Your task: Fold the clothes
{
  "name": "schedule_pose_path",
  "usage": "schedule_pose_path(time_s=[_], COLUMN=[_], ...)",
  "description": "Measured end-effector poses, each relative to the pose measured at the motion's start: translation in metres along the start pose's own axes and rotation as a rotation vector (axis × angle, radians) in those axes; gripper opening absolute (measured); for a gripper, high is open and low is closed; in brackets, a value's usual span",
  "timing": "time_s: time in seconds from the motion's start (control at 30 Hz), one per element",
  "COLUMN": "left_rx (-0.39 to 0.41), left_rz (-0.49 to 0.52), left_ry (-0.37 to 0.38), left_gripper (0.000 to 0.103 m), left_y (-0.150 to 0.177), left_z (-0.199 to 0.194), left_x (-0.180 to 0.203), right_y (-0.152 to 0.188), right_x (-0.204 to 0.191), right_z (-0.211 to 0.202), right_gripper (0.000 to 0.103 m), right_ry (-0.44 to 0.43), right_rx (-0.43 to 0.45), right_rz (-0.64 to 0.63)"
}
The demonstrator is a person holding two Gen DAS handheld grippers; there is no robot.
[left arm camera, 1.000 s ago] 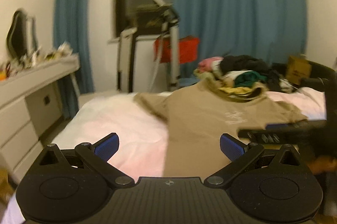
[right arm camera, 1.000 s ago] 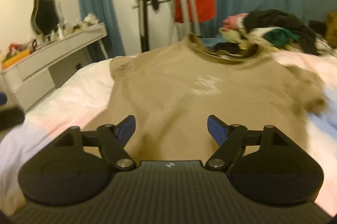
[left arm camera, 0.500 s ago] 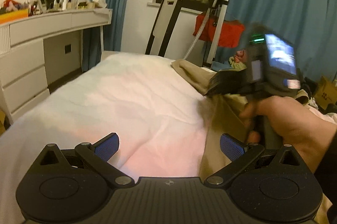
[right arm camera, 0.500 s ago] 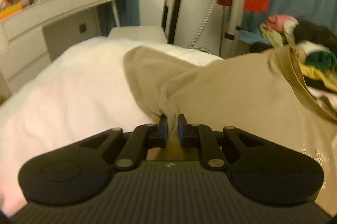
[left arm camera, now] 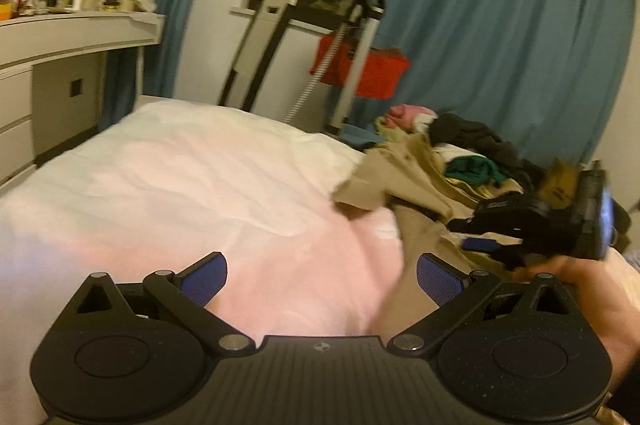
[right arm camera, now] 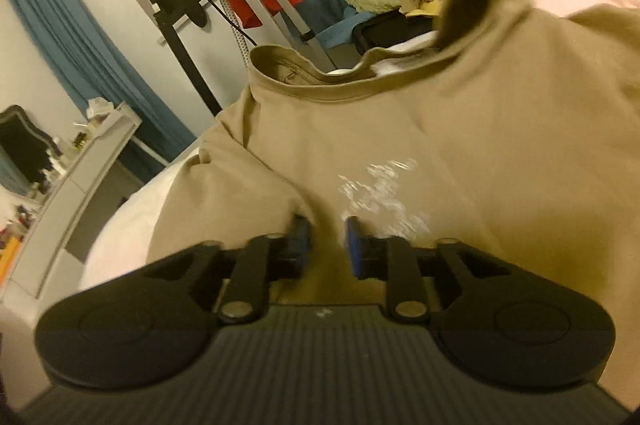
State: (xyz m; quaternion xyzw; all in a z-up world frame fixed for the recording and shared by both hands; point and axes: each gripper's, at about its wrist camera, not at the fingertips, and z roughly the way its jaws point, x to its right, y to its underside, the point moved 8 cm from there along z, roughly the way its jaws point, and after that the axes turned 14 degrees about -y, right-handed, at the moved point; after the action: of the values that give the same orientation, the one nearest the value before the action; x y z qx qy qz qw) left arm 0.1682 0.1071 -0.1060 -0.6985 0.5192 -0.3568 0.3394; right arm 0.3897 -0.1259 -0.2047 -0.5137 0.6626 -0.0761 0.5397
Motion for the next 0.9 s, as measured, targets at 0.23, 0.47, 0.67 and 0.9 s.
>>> schedule_pose_path(time_s=[0.23,0.47,0.67,0.9], left_rx=[-0.041,-0.066,-0.041,-0.055], left_rz=[0.038,0.077,0.285,0.299], left_ry=[0.061,0.07,-0.02,0.127], left_gripper=[0.098,0.095,0.084,0.021], left_y=[0.009,-0.012,-0.031,-0.051], left_z=[0.004,0.053,0.133,0.177], left_x=[0.026,0.053,0.076,0.104], right_y=[0.01,0.053,0.047,0.033], right_x=[-0.019,-0.027,-0.02,0.02], right_z=[-0.141,-0.227,-0.211,-0.213], right_gripper=[0.066,0.075,0.074,0.075], right_ry=[-0.054,-0.127,-0.132,-0.135], right_rx=[0.036,0.15,0.153,0.176], right_rz=[-0.108,-0.038,-0.165,-0.014])
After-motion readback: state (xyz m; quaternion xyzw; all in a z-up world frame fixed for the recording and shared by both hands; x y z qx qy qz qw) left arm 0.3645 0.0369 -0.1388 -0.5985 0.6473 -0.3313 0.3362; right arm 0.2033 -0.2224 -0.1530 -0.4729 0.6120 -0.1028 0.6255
